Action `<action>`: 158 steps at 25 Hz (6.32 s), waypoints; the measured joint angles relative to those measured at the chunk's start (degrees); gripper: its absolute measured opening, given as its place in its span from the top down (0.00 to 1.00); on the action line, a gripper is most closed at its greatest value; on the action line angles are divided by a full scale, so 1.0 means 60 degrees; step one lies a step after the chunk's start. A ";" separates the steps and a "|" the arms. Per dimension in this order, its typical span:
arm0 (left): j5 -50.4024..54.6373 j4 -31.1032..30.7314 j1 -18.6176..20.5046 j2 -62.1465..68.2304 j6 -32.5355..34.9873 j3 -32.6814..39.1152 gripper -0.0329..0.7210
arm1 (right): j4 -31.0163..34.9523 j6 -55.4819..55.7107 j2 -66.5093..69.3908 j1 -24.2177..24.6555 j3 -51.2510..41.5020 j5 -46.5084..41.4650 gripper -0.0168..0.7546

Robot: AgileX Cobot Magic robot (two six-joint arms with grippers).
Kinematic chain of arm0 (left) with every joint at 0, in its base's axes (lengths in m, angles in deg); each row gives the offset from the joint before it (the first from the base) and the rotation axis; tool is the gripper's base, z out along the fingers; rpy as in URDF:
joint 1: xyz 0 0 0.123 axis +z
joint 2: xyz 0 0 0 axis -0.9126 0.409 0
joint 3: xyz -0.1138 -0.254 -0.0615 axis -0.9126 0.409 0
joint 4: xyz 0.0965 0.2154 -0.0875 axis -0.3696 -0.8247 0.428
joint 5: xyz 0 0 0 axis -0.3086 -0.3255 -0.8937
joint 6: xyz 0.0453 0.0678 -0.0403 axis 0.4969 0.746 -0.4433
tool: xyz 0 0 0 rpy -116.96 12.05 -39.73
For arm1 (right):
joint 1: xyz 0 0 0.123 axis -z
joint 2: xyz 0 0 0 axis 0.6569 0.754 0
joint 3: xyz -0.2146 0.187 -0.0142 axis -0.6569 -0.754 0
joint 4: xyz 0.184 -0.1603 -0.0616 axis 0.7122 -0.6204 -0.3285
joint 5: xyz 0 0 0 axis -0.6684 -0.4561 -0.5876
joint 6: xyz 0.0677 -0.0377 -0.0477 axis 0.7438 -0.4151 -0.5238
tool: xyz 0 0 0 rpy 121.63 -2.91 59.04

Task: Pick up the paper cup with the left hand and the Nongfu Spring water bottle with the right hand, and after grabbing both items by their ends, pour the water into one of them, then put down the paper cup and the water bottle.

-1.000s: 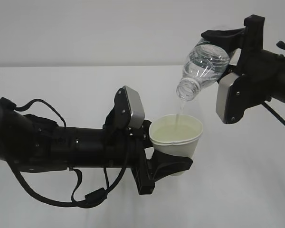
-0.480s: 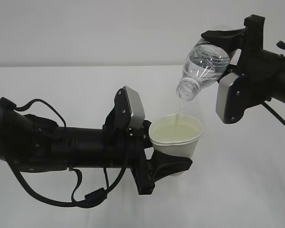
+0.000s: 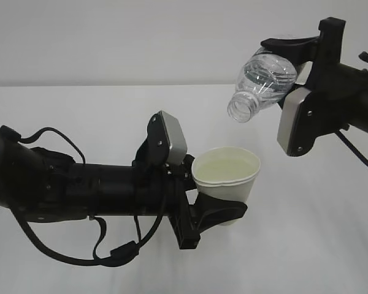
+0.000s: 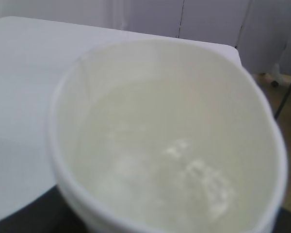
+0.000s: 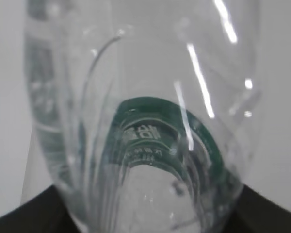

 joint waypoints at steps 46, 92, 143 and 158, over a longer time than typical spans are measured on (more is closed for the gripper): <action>0.0059 0.1265 0.0000 0.0000 0.0000 0.0000 0.39 | 0.3760 0.5663 0.0000 -0.0375 -0.0183 0.1296 0.42; 0.0194 0.4647 0.1315 0.0000 0.1486 0.0000 0.39 | 0.6178 0.8208 0.0000 -0.0375 -0.0205 -0.0971 0.42; 0.0843 0.5946 0.3943 0.0141 0.2637 0.0000 0.39 | 0.6804 0.9437 0.2139 -0.0375 -0.0941 0.0801 0.42; -0.0049 0.7675 0.4091 0.1355 0.3542 0.0000 0.40 | 0.6804 0.9454 0.2139 -0.0375 -0.0924 0.0817 0.42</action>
